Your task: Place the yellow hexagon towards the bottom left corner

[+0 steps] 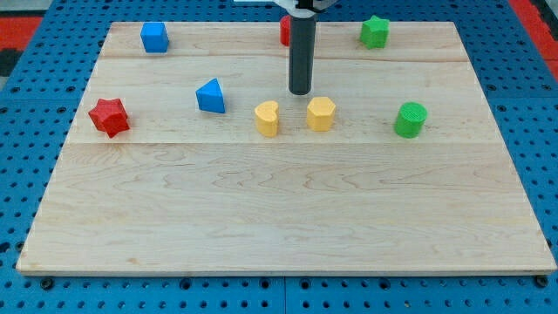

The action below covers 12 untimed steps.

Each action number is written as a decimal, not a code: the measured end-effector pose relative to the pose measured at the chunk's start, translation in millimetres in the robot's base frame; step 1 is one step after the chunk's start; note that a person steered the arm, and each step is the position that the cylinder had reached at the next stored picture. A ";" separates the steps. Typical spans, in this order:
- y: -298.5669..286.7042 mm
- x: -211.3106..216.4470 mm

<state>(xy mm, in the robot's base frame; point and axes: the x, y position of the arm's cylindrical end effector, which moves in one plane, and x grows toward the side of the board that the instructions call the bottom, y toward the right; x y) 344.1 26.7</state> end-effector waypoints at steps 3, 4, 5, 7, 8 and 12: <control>25.1 41.5; -0.1 92.0; 15.1 86.3; -69.0 157.1; -34.8 153.9; 34.1 206.5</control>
<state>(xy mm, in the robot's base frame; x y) 550.6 60.8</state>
